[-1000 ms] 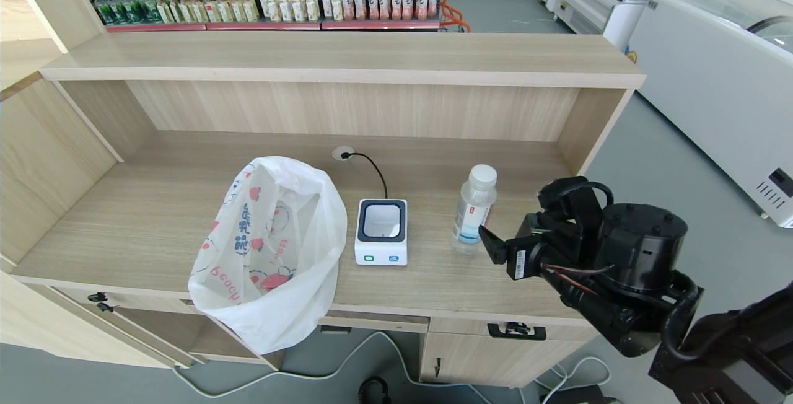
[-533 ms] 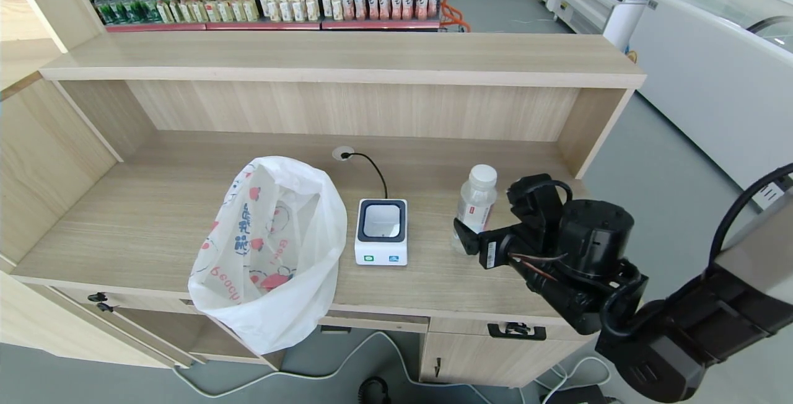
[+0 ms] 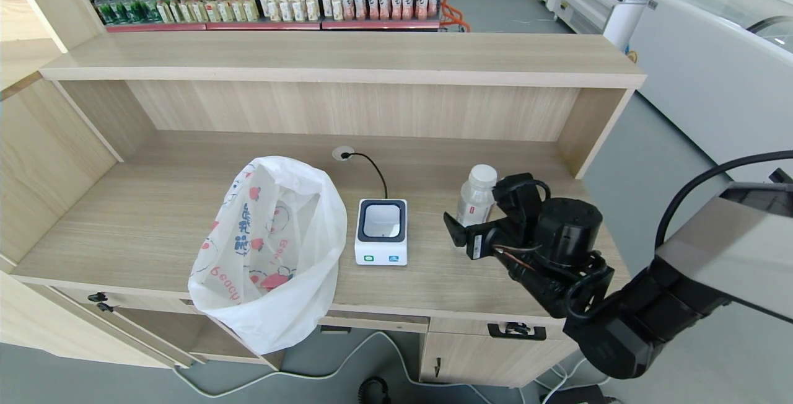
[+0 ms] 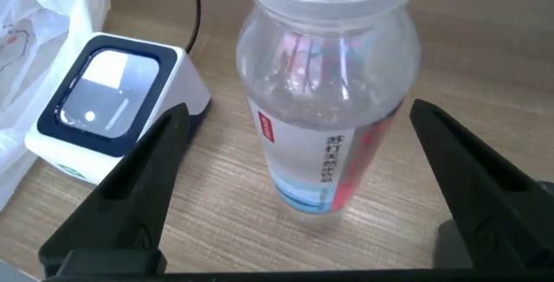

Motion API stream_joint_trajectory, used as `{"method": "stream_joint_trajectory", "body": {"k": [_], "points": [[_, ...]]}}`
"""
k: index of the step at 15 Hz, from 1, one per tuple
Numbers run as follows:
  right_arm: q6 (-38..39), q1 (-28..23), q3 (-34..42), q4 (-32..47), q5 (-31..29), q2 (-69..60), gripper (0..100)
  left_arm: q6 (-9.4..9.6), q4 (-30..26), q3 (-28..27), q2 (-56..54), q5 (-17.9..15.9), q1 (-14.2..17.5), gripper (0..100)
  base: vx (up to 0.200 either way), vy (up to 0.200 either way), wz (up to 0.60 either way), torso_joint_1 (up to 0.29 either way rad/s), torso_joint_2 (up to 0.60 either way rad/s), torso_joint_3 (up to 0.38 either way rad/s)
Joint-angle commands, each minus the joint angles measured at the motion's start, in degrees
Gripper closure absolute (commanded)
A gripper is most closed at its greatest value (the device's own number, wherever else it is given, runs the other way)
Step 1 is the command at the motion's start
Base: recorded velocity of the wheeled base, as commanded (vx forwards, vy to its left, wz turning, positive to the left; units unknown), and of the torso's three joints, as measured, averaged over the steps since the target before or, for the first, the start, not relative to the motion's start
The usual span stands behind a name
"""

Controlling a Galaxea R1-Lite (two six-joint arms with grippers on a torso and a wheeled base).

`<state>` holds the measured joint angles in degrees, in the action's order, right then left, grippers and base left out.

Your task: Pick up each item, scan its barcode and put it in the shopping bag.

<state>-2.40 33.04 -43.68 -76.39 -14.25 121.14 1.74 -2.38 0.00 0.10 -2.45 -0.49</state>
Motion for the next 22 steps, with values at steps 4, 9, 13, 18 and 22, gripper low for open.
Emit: {"method": "stream_joint_trajectory", "body": {"k": [4, 9, 13, 18, 22], "points": [[0.12, -0.25, -4.31, -0.69, 2.65, 4.28, 0, 0.01, 0.0, 0.0, -0.01, -0.01, -0.04, 0, 0.0, 0.0, 0.0, 0.0, 0.0, 0.0], [0.29, -0.78, -8.44, -0.61, 4.49, 6.92, 0, -0.07, 0.0, 0.0, -0.01, -0.01, -0.04, 0, 0.0, 0.0, 0.0, 0.0, 0.0, 0.0], [0.38, -0.78, -11.52, -0.61, 6.87, 8.76, 0, 0.01, 0.0, 0.0, -0.01, -0.01, -0.04, 0, 0.0, 0.0, 0.0, 0.0, 0.0, 0.0], [0.29, -2.27, -12.4, -0.69, 9.94, 9.91, 100, 0.01, 0.0, 0.0, -0.01, -0.01, -0.04, 0, 0.0, 0.0, 0.0, 0.0, 0.0, 0.0], [0.29, -4.65, -12.4, -0.43, 11.17, 9.73, 100, 0.01, 0.0, 0.0, -0.01, -0.01, -0.04, 0, 0.0, 0.0, 0.0, 0.0, 0.0, 0.0]]}}
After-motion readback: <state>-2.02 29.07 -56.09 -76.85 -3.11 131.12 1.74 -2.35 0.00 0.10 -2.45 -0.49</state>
